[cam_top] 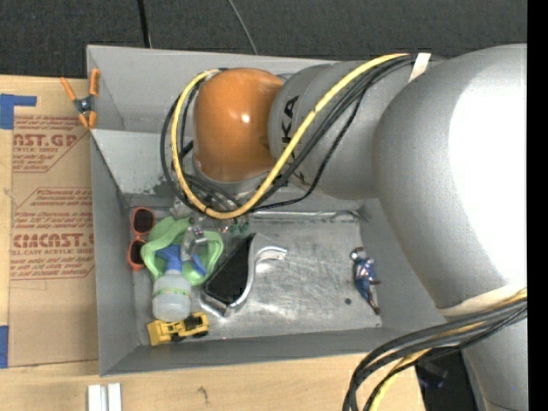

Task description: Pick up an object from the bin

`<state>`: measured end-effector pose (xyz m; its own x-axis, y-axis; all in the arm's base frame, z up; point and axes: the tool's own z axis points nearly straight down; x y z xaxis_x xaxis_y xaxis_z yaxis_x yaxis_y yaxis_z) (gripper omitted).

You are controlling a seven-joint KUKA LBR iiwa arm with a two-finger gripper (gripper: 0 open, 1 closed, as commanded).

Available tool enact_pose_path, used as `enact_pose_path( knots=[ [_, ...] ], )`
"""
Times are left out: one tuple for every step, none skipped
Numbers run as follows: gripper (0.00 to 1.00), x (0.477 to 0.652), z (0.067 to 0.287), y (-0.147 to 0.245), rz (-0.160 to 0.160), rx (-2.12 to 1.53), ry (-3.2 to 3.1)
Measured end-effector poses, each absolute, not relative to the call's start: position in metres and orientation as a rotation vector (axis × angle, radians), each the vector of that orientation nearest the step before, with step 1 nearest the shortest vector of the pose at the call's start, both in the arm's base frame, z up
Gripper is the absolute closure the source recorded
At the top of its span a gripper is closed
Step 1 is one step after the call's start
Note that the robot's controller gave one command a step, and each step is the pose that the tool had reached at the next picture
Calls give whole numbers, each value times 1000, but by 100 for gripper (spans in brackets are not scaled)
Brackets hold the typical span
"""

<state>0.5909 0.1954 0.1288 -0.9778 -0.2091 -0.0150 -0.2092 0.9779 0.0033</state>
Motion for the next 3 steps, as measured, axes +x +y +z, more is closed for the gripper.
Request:
enact_pose_path(
  knots=[
    [100, 591, 129, 195, 8, -329, 3110],
    [100, 579, 163, 188, -1, -340, 3130],
    [100, 587, 187, 191, 3, -366, 3110]
  ],
)
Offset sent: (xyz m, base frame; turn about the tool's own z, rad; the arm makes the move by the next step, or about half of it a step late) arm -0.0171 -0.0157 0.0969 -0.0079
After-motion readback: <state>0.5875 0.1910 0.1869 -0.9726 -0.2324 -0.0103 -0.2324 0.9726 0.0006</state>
